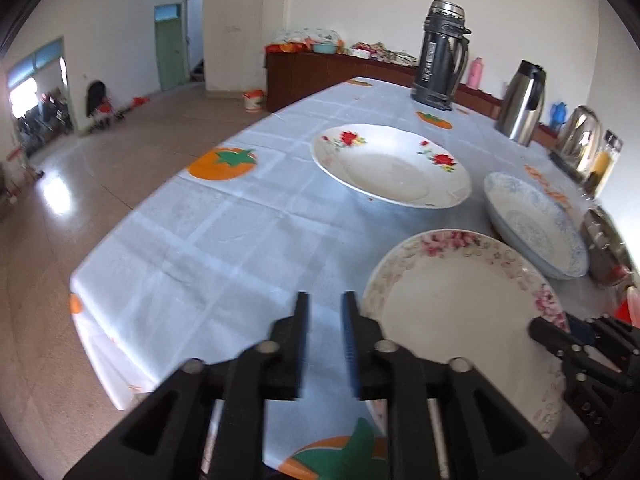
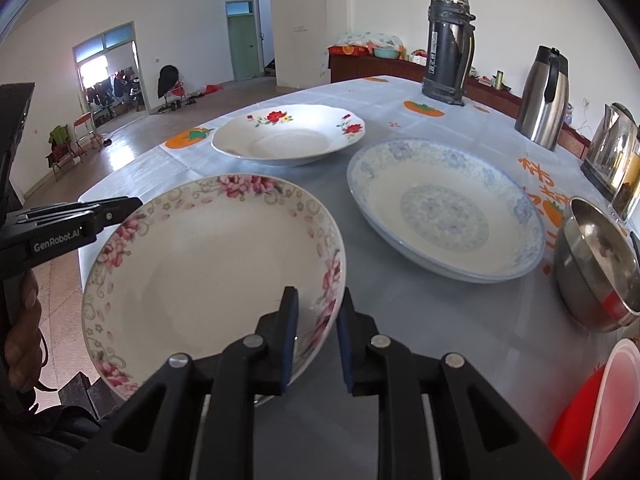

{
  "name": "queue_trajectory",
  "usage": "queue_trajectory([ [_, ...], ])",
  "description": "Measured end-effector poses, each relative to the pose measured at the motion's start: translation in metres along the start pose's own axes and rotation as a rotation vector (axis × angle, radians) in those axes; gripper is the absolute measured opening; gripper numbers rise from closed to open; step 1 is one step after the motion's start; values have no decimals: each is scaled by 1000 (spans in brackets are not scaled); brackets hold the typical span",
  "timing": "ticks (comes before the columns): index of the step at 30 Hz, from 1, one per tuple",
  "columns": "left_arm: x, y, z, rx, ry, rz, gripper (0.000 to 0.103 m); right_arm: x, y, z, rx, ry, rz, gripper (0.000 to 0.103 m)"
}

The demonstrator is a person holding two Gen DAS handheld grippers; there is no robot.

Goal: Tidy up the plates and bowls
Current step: 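Lift the pink-floral plate with both tools and carry it over the blue-patterned plate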

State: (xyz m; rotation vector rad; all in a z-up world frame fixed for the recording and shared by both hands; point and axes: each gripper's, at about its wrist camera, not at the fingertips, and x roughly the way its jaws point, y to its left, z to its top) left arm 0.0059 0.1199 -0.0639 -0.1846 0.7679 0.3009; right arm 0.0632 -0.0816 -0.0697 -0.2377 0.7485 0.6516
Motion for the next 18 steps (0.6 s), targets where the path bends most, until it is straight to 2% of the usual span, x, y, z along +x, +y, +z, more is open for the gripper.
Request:
queue_trajectory([
  [1, -3, 1, 0, -1, -8, 21, 42, 0, 0, 0, 2, 0, 3, 20],
  [2, -8, 4, 1, -10, -25, 21, 48, 0, -1, 0, 3, 0, 5, 21],
  [3, -11, 6, 2, -16, -38, -3, 67, 0, -1, 0, 4, 1, 8, 21],
  [4, -15, 8, 3, -23, -51, -13, 79, 1, -1, 0, 5, 1, 9, 21],
  [7, -23, 3, 2, 7, -81, -31, 80, 1, -1, 0, 7, 1, 13, 21],
  [9, -15, -7, -1, 66, -41, -20, 80, 1, -2, 0, 7, 1, 13, 21],
  [11, -6, -14, -8, 94, 6, -24, 71, 1, -2, -1, 9, 0, 16, 21],
  [12, -1, -15, -11, 101, 30, -24, 52, 1, -2, -1, 10, 0, 17, 21],
  [13, 4, -16, -15, 104, 59, -33, 40, 1, -2, -1, 10, 0, 18, 21],
  [14, 5, -16, -18, 97, 61, -74, 35, 1, -2, -1, 10, -1, 18, 21],
  [15, 3, -20, -19, 112, 51, -76, 23, 1, -2, -1, 9, 0, 17, 21],
  [18, 2, -26, -20, 133, 35, -46, 21, -1, -1, -1, 7, -3, 12, 19],
])
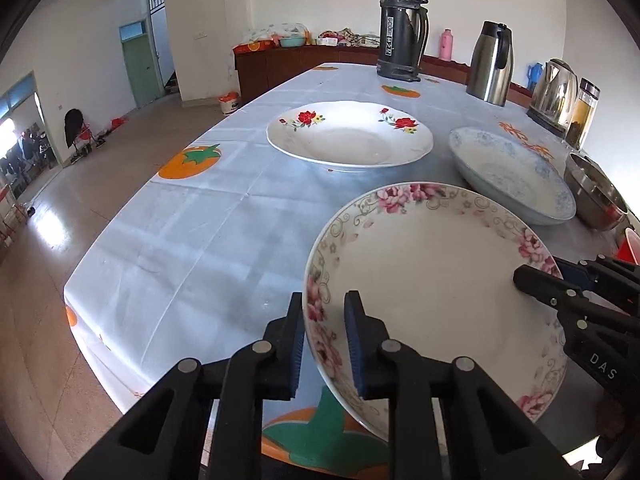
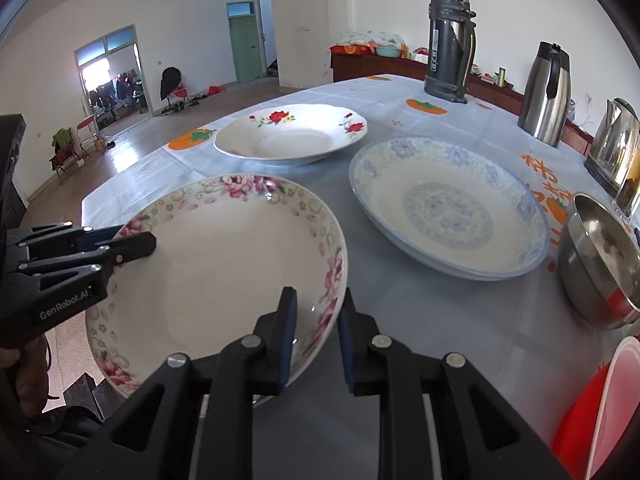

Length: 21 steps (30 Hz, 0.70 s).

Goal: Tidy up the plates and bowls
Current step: 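Lift the pink-floral plate with both tools and carry it over the blue-patterned plate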

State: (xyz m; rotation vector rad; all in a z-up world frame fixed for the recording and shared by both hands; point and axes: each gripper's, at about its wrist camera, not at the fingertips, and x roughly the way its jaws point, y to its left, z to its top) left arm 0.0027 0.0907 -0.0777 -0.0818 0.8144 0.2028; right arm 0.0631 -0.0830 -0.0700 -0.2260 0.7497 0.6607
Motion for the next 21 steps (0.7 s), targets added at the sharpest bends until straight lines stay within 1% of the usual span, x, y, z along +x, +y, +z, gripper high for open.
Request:
queue_trajectory([
  [4, 0, -1, -2, 2, -11, 1, 20, -1, 2, 0, -6, -2, -14, 19],
  [9, -4, -1, 5, 1, -36, -4, 17, -3, -1, 0, 10, -10, -23, 19],
  [15, -8, -5, 21, 2, -66, -14, 17, -13, -5, 7, 15, -42, -47, 19],
  [21, -6, -18, 42, 25, -98, -35, 17, -21, -19, 17, 38, -73, -86, 19],
])
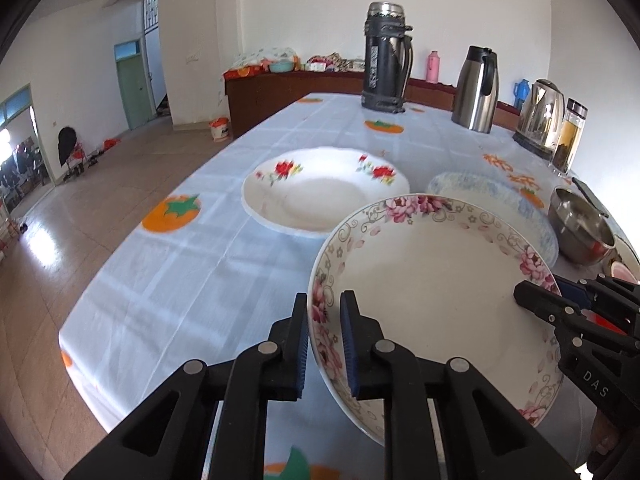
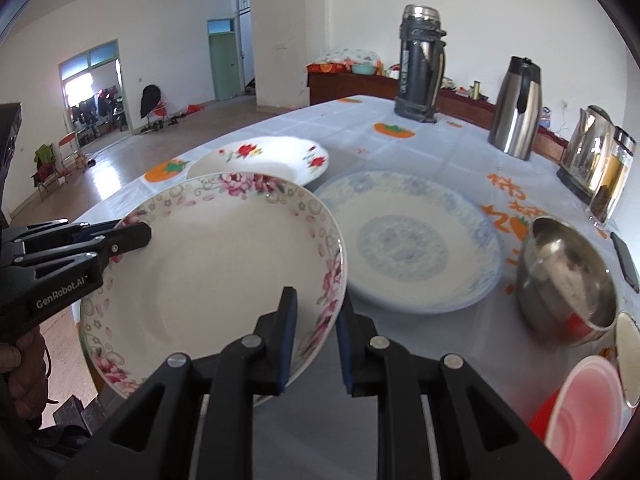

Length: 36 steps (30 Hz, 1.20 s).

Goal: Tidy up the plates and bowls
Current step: 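Lift the pink-floral plate with both tools and carry it over the blue-patterned plate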

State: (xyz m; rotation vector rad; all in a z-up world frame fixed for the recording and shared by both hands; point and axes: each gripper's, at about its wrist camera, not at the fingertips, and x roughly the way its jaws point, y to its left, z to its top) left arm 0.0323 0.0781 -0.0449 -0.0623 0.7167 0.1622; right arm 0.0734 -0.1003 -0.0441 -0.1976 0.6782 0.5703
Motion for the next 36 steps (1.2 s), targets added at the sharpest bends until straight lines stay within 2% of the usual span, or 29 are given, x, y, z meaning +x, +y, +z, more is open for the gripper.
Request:
queue_trajectory([
  [7, 13, -20, 29, 47, -43, -27, 17, -3, -23, 13, 44, -34, -53, 19],
  [15, 28, -40, 46, 81, -55, -59, 17, 1, -47, 21, 101, -46, -113, 19],
  [36, 76, -79, 77, 119, -28, -133, 17, 15, -88, 26, 197, -29, -237, 19],
])
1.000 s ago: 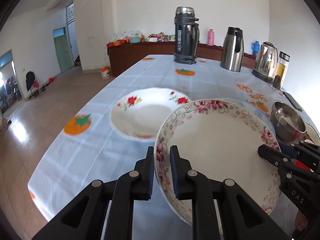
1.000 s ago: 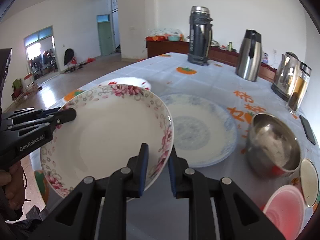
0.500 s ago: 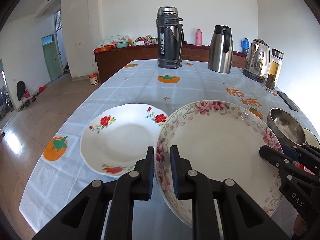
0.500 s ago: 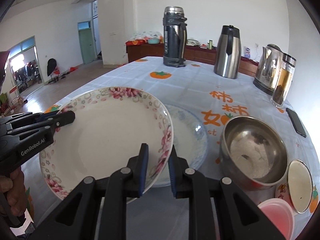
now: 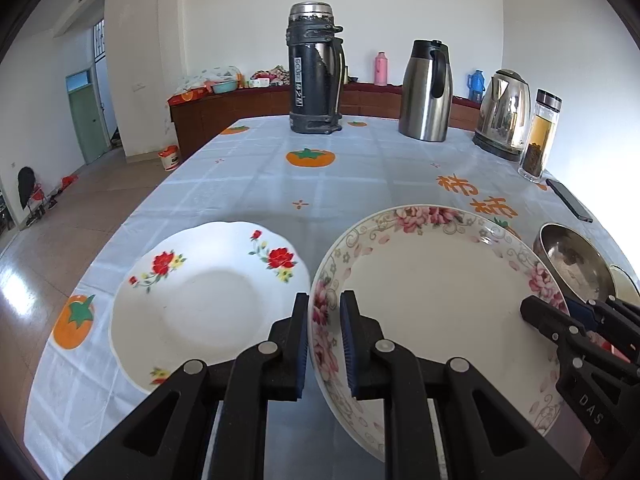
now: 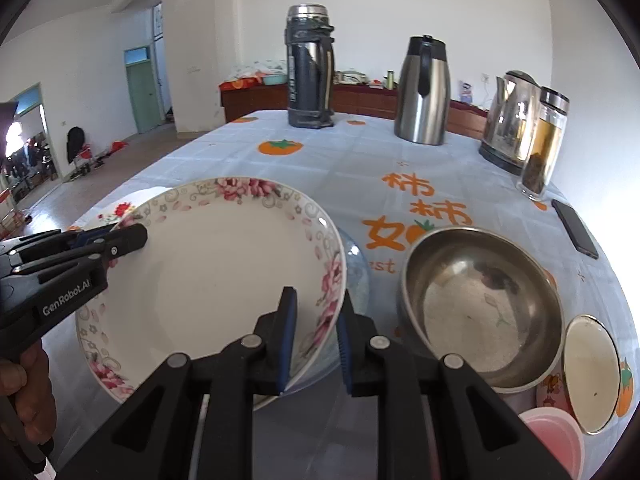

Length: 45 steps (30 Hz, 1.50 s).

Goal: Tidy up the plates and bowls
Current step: 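Lift the pink-floral plate with both tools and carry it over the blue-patterned plate, then lower the pink-floral plate onto the blue-patterned plate with both tools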

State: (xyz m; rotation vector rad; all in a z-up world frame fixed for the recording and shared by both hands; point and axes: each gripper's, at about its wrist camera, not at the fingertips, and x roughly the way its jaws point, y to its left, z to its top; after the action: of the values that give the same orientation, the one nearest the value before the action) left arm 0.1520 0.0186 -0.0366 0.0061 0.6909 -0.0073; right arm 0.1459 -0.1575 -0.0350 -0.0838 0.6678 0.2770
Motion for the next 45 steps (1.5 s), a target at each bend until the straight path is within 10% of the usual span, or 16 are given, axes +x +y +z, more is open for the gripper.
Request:
queue_trajectory([
  [45, 36, -17, 5, 34, -2, -21, 17, 21, -7, -4, -7, 59, -115, 25],
])
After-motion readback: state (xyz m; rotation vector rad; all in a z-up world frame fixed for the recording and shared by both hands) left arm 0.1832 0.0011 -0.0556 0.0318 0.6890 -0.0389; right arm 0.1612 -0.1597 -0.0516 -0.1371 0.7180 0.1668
